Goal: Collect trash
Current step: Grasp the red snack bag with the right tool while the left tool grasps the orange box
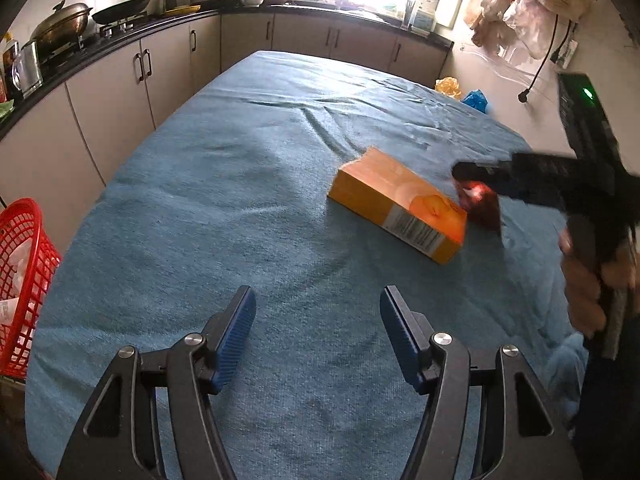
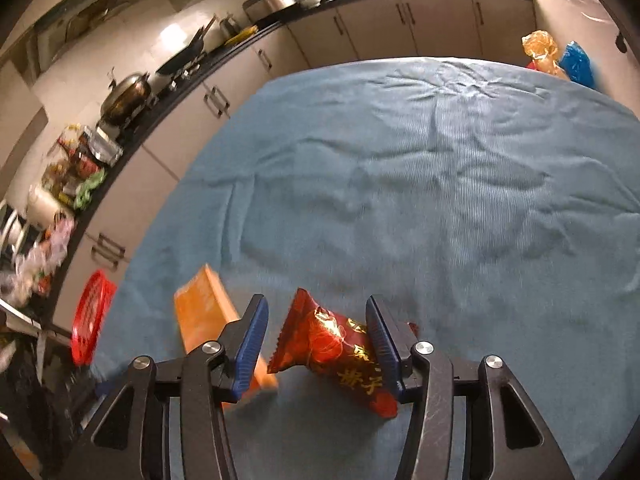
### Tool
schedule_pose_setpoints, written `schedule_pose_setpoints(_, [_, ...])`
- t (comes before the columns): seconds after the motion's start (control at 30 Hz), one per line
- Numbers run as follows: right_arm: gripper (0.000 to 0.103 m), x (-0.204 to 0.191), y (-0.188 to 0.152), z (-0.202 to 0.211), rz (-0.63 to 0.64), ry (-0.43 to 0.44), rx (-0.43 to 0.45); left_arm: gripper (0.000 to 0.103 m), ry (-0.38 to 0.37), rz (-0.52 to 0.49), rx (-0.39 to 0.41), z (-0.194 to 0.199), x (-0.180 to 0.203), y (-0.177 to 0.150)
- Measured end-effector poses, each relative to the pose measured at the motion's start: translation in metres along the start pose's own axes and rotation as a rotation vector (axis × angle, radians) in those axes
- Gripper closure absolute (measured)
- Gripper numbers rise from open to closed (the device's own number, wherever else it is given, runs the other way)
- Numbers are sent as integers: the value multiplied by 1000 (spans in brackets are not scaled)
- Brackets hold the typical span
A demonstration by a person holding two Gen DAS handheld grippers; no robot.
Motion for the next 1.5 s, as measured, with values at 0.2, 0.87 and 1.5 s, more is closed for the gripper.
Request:
schedule_pose_setpoints(0.2, [25, -6, -26, 9, 16, 13, -35, 40, -3, 13, 14, 9, -2, 5])
schedule_pose_setpoints(0.87, [60, 2, -42, 14, 104, -148, 36, 39, -41, 58, -14, 9, 13, 18])
schedule_pose_setpoints(1.5, [60, -16, -56, 24, 28, 21, 76, 22, 52, 11, -55, -15, 13, 22])
Point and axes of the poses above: each gripper's, at about its wrist camera, not at the fingertips, and z roughly against the way its jaws point, x to its right, y to its top, the point moved 9 cm from there along -z, roughly the way its jaws point, and after that the axes turned 7 degrees about -x, right-handed, at the moved point
